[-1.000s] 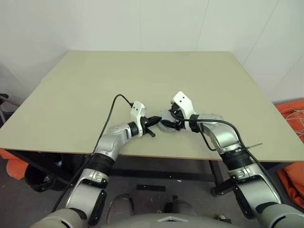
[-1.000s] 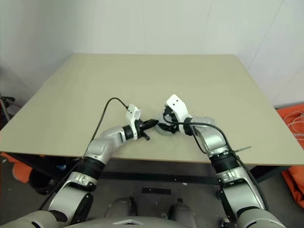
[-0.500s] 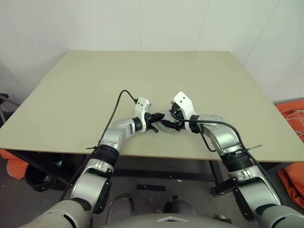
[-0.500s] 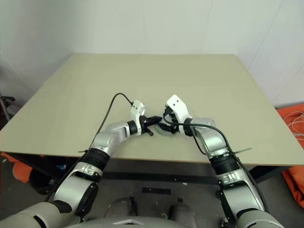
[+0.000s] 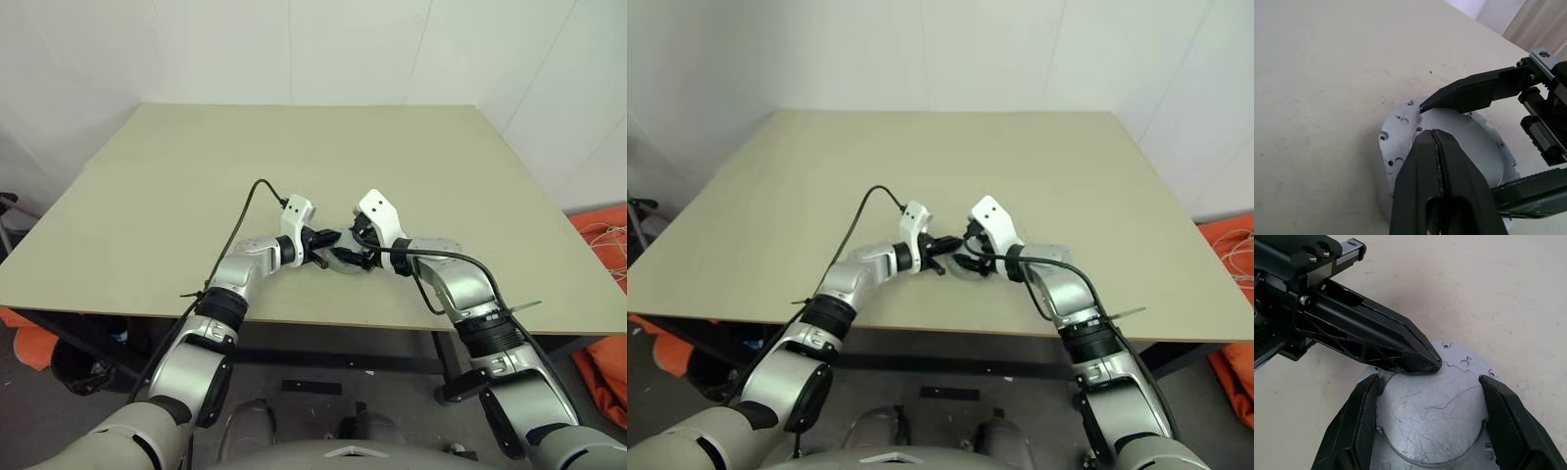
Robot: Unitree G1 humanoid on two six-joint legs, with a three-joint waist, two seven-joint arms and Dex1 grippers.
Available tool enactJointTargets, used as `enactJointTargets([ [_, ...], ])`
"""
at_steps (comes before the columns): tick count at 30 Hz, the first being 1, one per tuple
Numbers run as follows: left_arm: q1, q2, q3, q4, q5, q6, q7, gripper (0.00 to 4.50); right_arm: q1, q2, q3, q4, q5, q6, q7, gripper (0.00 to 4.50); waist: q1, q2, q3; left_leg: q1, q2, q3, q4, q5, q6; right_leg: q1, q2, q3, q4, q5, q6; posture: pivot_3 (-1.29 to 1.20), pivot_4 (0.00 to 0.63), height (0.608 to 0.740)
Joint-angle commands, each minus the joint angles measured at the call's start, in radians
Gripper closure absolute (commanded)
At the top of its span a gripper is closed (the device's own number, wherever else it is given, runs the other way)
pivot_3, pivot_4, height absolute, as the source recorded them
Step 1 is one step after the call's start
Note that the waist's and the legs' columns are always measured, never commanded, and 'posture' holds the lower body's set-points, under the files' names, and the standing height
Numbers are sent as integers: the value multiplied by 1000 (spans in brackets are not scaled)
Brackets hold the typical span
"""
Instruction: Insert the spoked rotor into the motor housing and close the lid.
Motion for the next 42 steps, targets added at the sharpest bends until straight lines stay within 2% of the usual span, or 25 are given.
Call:
enactJointTargets([
  [1,5,-3,-18,-26,5,32,-32,4500,13,1,24,-31,0,20,13,1370,0,0,0,0,0,0,0,0,0,0,0,0,0,0,0,0,0,740],
  [21,28,-11,-37,-55,35,77,-35,4500,44,-34,44,-121,21,62,60,1370,13,0,0,-1,-1,0,-1,-2,3,0,-1,0,-2,-1,-2,0,0,740],
  [23,29,-13,-36,-57,34,79,-35,4500,45,-40,48,-136,31,70,77,635,14,0,0,-1,-1,0,-1,-2,3,0,-1,0,-2,-2,-2,0,0,740],
  [26,33,-15,-35,-64,32,82,-35,4500,54,-53,52,-178,41,96,102,26,13,0,0,-1,0,0,-1,-2,3,0,0,0,-2,-2,-1,0,0,740],
  [35,37,-21,-31,-72,30,87,-32,4500,91,-89,27,-300,72,174,124,26,0,0,0,0,0,0,-3,-2,3,0,0,0,-2,-2,-2,0,0,740],
  [42,35,-22,-28,-70,29,86,-33,4500,105,-92,5,-317,71,188,95,26,-1,0,0,0,0,0,-3,-2,3,-1,0,0,-2,-2,-2,0,0,740],
])
